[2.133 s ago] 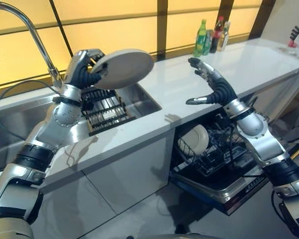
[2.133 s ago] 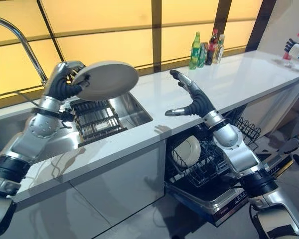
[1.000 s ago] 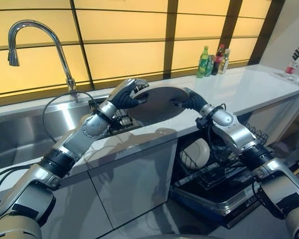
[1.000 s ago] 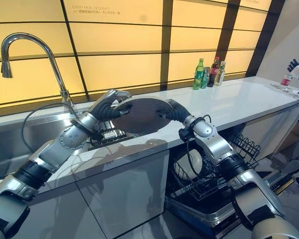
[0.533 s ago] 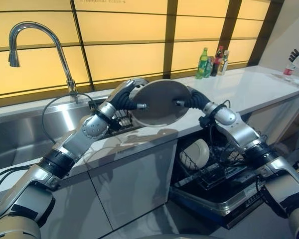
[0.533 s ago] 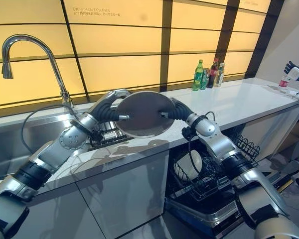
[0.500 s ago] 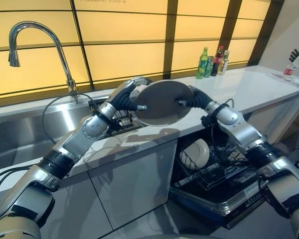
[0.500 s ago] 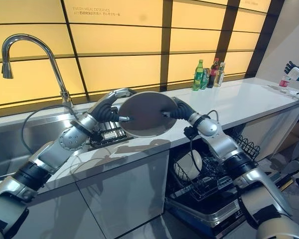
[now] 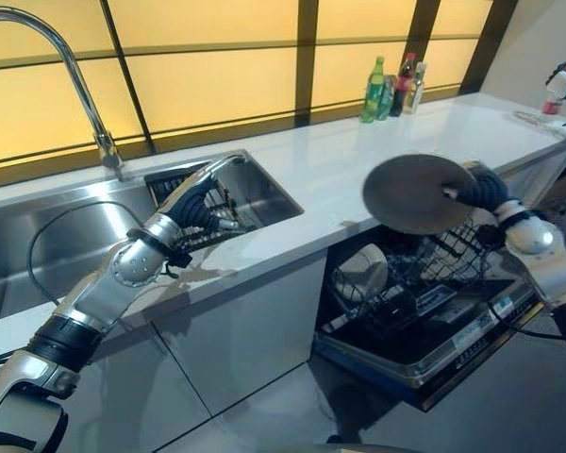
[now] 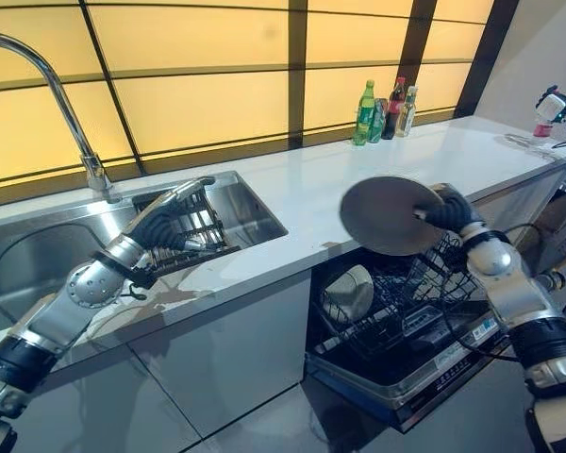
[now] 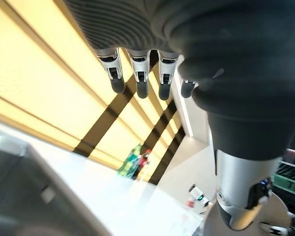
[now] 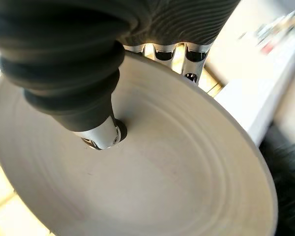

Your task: Pick up plates and place into dishwasher.

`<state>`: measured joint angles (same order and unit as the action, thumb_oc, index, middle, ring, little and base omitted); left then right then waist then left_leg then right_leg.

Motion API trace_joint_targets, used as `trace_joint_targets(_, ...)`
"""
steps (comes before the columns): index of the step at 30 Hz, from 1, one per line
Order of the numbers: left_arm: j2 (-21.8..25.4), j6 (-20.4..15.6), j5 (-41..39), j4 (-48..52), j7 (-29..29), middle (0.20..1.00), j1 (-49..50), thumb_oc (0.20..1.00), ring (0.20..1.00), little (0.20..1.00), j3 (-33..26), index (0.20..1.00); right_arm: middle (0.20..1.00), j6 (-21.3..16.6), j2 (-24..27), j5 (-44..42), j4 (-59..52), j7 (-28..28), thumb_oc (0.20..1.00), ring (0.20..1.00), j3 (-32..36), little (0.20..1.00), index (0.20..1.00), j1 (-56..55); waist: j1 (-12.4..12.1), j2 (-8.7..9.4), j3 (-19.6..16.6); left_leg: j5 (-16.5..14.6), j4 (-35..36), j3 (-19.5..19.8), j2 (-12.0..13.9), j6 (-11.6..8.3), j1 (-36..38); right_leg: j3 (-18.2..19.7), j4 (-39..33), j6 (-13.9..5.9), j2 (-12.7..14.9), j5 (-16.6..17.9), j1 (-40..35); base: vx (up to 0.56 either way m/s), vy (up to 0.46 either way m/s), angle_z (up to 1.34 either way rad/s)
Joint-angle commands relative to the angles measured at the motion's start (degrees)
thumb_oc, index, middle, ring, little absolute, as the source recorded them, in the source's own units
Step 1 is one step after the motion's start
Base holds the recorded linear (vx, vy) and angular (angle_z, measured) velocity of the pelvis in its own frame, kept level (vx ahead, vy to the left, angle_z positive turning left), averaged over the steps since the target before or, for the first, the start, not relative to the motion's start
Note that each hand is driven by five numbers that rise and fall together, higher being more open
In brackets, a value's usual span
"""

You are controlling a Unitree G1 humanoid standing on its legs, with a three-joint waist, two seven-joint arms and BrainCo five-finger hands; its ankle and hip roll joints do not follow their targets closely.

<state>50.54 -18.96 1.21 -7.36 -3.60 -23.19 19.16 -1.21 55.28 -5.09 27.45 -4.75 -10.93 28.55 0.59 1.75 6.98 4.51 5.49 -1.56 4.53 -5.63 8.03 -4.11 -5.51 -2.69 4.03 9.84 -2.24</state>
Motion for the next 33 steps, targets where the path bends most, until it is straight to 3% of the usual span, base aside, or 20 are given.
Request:
trace_joint_targets(1, 1.4, 1.8, -3.2, 1.3, -2.4, 1.0, -1.9, 1.0, 1.0, 1.0, -2.9, 1.0, 0.2, -0.5, 3.7, 3.0, 3.3, -7.0, 0.2, 0.2, -0.3, 0.2, 0.2, 6.3, -0.7, -0.56, 3.4, -5.8, -1.1, -1.3, -5.9, 5.35, -1.0, -0.2, 0.5, -2.54, -1.7, -6.4, -3.6, -0.1, -0.055, -0.08)
trace_joint_targets(4, 0.5, 3.4, -7.6, 2.1, -1.7, 1.0, -2.8, 1.0, 1.0, 1.0, -1.7, 1.0, 0.2, 2.0, 3.8, 4.6, 6.9, -10.7, 0.2, 0.2, -2.5, 0.2, 0.2, 9.3, -1.0, -0.92, 5.6, -5.9, -1.2, -0.9, -5.9, 5.26, -2.3, -0.3, 0.5, -2.61, -1.8, -6.6, -2.5, -0.11, -0.056, -0.01)
trace_joint_targets(10, -1.1, 3.5, -12.0, 6.3, -1.9, 1.0, -3.6, 1.0, 1.0, 1.0, -1.5, 1.0, 0.2, 6.2, 3.6, 7.9, 13.8, -18.0, 0.2, 0.2, -6.0, 0.2, 0.2, 14.8, -2.1, -2.39, 10.0, -4.9, -1.4, -0.5, -5.8, 5.03, -5.8, -0.8, 0.5, -2.29, -1.7, -5.9, 0.3, -0.11, -0.041, 0.02)
trace_joint_targets(18, 2.1, 1.9, -14.2, 9.7, -4.7, 1.0, -6.1, 1.0, 1.0, 1.0, 0.1, 1.0, 0.2, 10.9, 4.4, 7.5, 24.4, -25.2, 0.2, 0.2, -12.8, 0.2, 0.2, 27.2, -3.8, -4.99, 15.9, -2.5, -1.7, 0.4, -6.1, 4.41, -11.7, -2.8, 1.1, -1.61, -1.4, -4.9, 5.3, -0.12, -0.067, 0.06)
trace_joint_targets(26, 5.2, 0.9, -17.2, 11.5, -6.5, 1.0, -8.7, 1.0, 1.0, 1.0, 0.5, 1.0, 0.2, 12.7, 4.3, 5.0, 31.0, -26.2, 0.2, 0.2, -17.7, 0.2, 0.2, 34.2, -4.7, -6.57, 19.0, -0.8, -1.3, 1.2, -6.5, 3.93, -15.1, -5.4, 1.5, -1.31, -1.0, -4.1, 8.9, -0.07, -0.065, 0.11)
trace_joint_targets(33, 6.3, 0.2, -17.4, 11.9, -7.4, 1.0, -10.0, 1.0, 1.0, 1.0, 0.2, 1.0, 0.2, 14.7, 2.9, 6.9, 32.2, -22.3, 0.2, 0.2, -19.9, 0.2, 0.2, 36.9, -4.9, -7.27, 20.0, -0.1, -0.9, 0.9, -6.7, 3.63, -16.7, -6.5, 1.8, -1.46, -0.6, -3.6, 11.1, -0.07, -0.025, 0.06)
